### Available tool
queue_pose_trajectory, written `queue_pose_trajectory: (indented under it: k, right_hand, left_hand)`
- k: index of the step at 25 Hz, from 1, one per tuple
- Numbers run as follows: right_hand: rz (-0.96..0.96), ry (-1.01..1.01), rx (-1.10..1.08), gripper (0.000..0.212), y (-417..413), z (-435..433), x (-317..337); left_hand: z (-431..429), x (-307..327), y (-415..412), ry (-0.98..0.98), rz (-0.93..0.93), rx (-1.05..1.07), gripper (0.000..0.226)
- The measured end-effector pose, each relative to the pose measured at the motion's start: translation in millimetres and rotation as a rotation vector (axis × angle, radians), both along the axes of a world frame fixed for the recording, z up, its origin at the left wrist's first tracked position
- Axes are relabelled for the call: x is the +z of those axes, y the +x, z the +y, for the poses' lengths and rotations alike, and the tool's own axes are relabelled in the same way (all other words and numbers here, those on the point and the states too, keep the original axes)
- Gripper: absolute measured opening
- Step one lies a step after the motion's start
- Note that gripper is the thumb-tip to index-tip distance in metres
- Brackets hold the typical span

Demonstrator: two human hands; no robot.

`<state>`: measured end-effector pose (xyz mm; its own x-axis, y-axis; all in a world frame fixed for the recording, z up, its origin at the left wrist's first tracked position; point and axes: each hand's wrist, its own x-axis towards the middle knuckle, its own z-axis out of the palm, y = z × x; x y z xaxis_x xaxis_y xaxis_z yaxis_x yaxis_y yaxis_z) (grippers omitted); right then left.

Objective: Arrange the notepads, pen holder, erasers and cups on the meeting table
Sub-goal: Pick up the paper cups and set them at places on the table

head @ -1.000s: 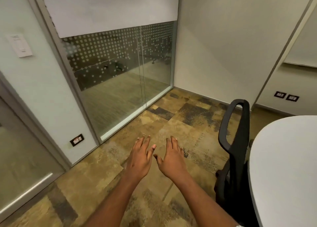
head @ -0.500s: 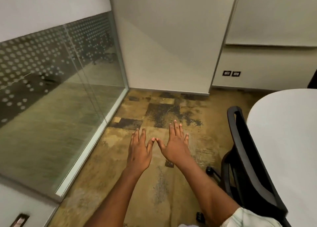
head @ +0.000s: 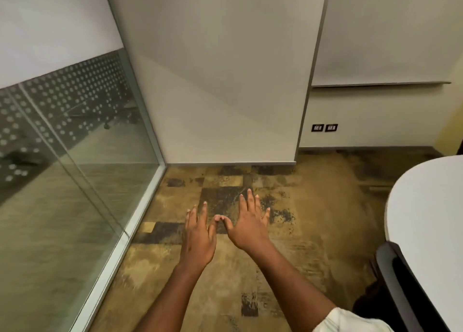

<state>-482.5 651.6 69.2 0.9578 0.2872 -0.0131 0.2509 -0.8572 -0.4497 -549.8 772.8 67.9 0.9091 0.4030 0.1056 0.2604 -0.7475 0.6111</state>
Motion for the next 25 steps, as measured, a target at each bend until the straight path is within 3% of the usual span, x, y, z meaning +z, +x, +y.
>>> queue_pose_trajectory:
  k: [6,11,16,21,25]
  right_hand:
    - [-0.004,-0.003,-0.127,0.087,142.6,12.9,-11.6]
    - [0.003,-0.052,-0.317,0.086,265.4,13.1,-18.2]
    - [-0.004,-0.069,-0.516,0.084,363.9,15.0,4.7]
    - [-0.052,-0.060,-0.730,0.081,437.5,-19.2,10.9]
    - [-0.052,-0.021,-0.874,0.083,522.1,-77.2,-5.9]
  left_hand:
    - [20.4,11.7,176.7,-0.037,-0.198,-0.151,0.055]
    - [31.0,-4.9,322.4,-0.046,-0.146,-0.405,0.060]
    - [34.8,-4.5,446.7,0.065,-0.055,-0.690,0.065]
    - [-0.3,1.7,543.6,0.020,-0.054,-0.854,0.071]
    - [-43.3,-7.9,647.6,0.001,-0.013,-0.867,0.072]
